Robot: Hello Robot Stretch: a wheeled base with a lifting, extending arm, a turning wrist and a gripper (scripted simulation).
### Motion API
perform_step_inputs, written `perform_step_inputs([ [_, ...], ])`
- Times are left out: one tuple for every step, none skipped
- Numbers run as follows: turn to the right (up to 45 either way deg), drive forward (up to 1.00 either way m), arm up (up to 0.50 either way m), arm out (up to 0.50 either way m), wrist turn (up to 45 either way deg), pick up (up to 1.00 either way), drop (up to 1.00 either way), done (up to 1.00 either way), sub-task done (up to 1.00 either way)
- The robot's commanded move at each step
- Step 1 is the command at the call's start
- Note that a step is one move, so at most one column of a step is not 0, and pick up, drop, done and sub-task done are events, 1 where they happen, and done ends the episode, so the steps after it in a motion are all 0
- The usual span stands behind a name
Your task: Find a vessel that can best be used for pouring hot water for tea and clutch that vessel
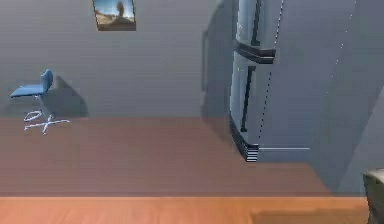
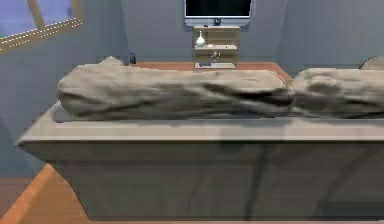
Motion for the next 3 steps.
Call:
perform_step_inputs([
  [45.0, 0.00, 0.00, 0.00, 0.0, 0.00, 0.00, 0.00, 0.00],
  [0.0, 0.10, 0.00, 0.00, 0.0, 0.00, 0.00, 0.00, 0.00],
  [-45.0, 0.00, 0.00, 0.00, 0.0, 0.00, 0.00, 0.00, 0.00],
])
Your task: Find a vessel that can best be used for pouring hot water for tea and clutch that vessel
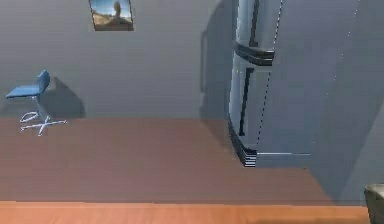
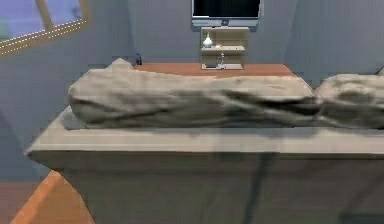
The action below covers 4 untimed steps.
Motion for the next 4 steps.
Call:
perform_step_inputs([
  [-39.0, 0.00, 0.00, 0.00, 0.0, 0.00, 0.00, 0.00, 0.00],
  [0.0, 0.45, 0.00, 0.00, 0.0, 0.00, 0.00, 0.00, 0.00],
  [-45.0, 0.00, 0.00, 0.00, 0.0, 0.00, 0.00, 0.00, 0.00],
  [-3.0, 0.00, 0.00, 0.00, 0.0, 0.00, 0.00, 0.00, 0.00],
])
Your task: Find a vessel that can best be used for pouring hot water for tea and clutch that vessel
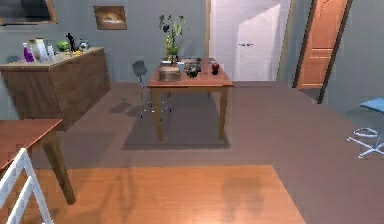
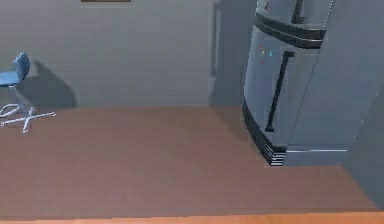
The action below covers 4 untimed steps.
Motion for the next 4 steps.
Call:
perform_step_inputs([
  [0.0, 0.60, 0.00, 0.00, 0.0, 0.00, 0.00, 0.00, 0.00],
  [-27.0, 0.00, 0.00, 0.00, 0.0, 0.00, 0.00, 0.00, 0.00],
  [0.0, 1.00, 0.00, 0.00, 0.0, 0.00, 0.00, 0.00, 0.00],
  [0.0, 0.60, 0.00, 0.00, 0.0, 0.00, 0.00, 0.00, 0.00],
])
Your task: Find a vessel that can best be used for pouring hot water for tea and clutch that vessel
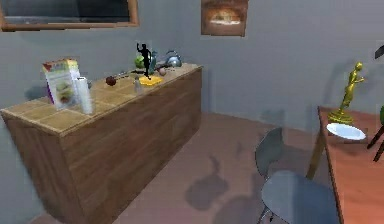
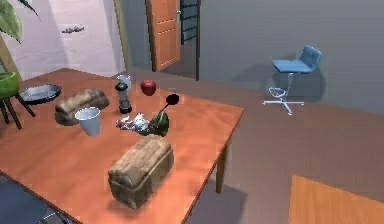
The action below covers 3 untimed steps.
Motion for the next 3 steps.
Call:
perform_step_inputs([
  [-3.0, 0.00, 0.00, 0.00, 0.0, 0.00, 0.00, 0.00, 0.00],
  [0.0, 0.85, 0.00, 0.00, 0.0, 0.00, 0.00, 0.00, 0.00],
  [12.0, 0.00, 0.00, 0.00, 0.0, 0.00, 0.00, 0.00, 0.00],
])
